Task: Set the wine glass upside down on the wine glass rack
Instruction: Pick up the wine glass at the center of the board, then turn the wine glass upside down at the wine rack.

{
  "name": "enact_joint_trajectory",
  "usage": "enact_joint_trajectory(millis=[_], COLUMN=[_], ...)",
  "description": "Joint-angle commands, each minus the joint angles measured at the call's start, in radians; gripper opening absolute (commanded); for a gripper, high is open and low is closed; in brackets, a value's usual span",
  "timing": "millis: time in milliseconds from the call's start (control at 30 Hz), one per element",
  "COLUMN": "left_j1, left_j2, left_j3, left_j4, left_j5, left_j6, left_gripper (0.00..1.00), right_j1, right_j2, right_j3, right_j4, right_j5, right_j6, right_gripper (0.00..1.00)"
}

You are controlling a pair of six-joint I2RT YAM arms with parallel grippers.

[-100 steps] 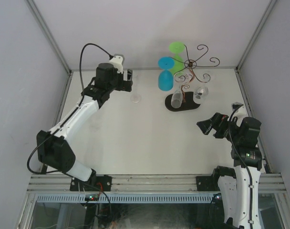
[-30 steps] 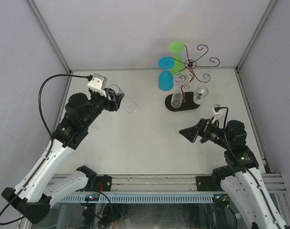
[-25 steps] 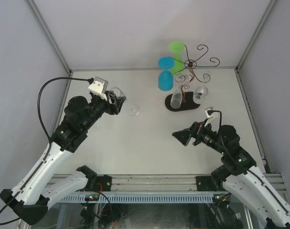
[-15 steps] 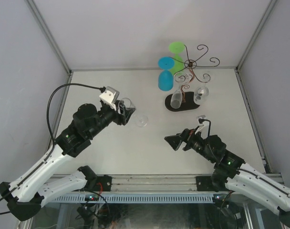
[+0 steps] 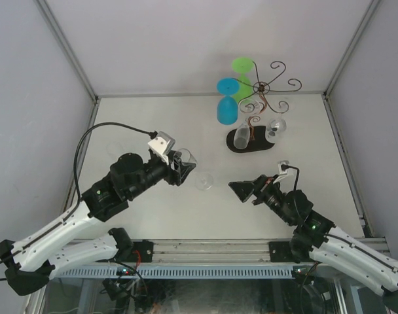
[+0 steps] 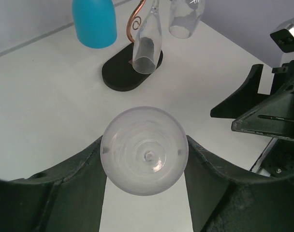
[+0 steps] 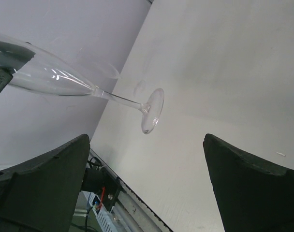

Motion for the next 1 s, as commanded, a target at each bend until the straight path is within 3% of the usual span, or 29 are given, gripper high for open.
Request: enact_joint_trajectory(millis=[0,267,667,967], left_j1=[-0.027,-0.069,-0.105,-0.115], left_j2=[-0.017,-0.012,-0.001,0.014], left_j3=[-0.002,-0.002,0.011,0.023], left_j4=[0.076,0.100,0.141,0.161], left_j5=[-0.014,-0.005,0.000,-0.003], left_j6=[-0.032,-0.053,-0.080,-0.080], left_gripper=[0.28,0.27,0.26,0.26], right_j1=[-0.024,-0.045,-0.050,-0.050], right_j2=[-0.018,0.070,0.306,0.358], right_j3=[-0.020,-0.058,-0.060,-0.059], right_j4=[0.044,0.197,0.434,0.459], right_j5=[0.000,-0.009,-0.054,-0.092], right_j6=[0.043,0.129,0.226,0.262], right_gripper=[1.00,0.92,0.68,0.57])
